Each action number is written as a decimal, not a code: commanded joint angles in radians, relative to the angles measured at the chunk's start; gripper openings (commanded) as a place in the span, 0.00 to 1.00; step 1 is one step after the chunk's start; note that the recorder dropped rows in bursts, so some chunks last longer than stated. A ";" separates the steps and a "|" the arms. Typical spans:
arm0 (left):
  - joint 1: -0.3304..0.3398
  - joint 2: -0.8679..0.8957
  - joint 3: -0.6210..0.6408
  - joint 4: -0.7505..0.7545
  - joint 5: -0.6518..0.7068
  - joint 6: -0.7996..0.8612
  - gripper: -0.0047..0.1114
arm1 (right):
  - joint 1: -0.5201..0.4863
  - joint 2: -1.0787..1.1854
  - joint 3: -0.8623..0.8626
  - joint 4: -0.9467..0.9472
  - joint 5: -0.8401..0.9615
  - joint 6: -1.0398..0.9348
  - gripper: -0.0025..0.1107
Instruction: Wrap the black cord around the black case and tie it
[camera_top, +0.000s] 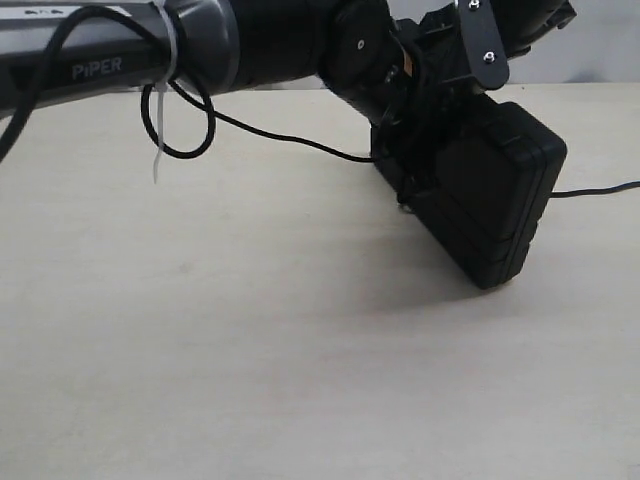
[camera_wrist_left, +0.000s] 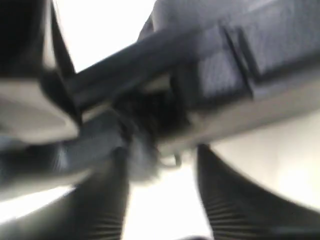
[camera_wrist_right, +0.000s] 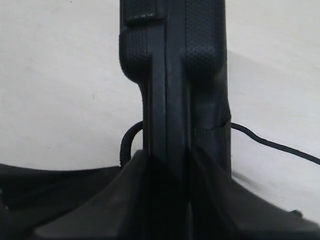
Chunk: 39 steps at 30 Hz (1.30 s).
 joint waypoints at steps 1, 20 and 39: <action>0.010 -0.070 0.004 0.170 0.233 -0.064 0.52 | 0.001 0.000 0.029 0.006 0.033 -0.005 0.06; 0.216 -0.152 0.004 0.074 0.454 -0.234 0.51 | 0.001 -0.002 0.227 0.439 0.012 -0.236 0.39; 0.031 -0.088 0.345 -0.730 0.113 0.579 0.53 | -0.180 -0.165 0.203 0.129 -0.014 0.003 0.39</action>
